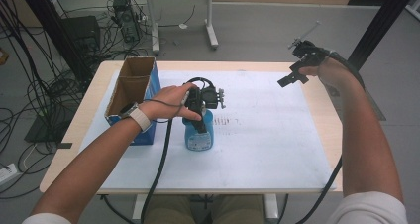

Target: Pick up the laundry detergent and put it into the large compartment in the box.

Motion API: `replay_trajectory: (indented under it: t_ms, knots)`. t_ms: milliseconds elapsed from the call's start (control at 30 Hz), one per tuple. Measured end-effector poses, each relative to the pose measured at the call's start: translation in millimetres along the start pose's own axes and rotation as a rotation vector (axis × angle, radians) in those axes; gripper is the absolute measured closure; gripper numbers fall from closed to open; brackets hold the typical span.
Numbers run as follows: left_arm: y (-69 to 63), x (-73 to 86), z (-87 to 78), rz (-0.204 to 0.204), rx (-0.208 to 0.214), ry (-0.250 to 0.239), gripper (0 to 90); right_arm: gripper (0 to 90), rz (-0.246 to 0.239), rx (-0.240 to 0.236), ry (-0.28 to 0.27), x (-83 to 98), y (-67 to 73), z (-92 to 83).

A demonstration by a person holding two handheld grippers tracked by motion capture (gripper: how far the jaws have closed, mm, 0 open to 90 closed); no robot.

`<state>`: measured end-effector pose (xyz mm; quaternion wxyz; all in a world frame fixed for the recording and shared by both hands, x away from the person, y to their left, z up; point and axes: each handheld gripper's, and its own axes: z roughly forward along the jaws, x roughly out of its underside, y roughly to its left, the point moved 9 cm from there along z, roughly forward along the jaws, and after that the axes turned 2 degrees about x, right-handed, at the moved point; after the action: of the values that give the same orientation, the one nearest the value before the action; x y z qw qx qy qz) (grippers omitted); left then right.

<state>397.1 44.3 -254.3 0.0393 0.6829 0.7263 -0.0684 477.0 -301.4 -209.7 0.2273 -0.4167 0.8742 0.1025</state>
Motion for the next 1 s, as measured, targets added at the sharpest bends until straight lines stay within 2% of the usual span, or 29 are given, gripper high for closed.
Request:
replay_trajectory:
  t_ms: [100, 233, 367, 600, 833, 967, 1000]
  knots:
    - [-0.3, -0.2, -0.3, -0.007, 0.0, 0.003, 39.1, 10.5, 0.0, -0.001, 0.0, -0.2, 0.2, 0.1]
    - [0.2, 2.8, -0.4, -0.029, 0.001, -0.02, 39.3, 10.5, -0.002, -0.001, -0.005, 0.3, 1.0, -0.3]
    - [-1.5, 1.5, -1.2, -0.034, -0.018, -0.016, 39.3, 10.5, -0.007, 0.001, -0.006, 0.6, 1.0, -0.8]
    - [-0.3, 1.8, -10.3, -0.067, -0.026, -0.021, 39.1, 10.5, -0.004, 0.005, -0.015, 2.7, 0.8, -4.3]
    - [-3.4, 0.7, -21.4, -0.109, -0.05, 0.004, 38.9, 10.5, -0.001, 0.006, -0.023, 4.8, 1.8, -6.5]
    - [-7.0, 2.6, -32.8, -0.167, -0.068, 0.006, 38.9, 10.4, -0.005, 0.004, -0.025, 5.3, 3.1, -6.4]
    - [-7.0, 2.6, -32.8, -0.167, -0.068, 0.006, 38.9, 10.4, -0.005, 0.004, -0.025, 5.3, 3.1, -6.4]
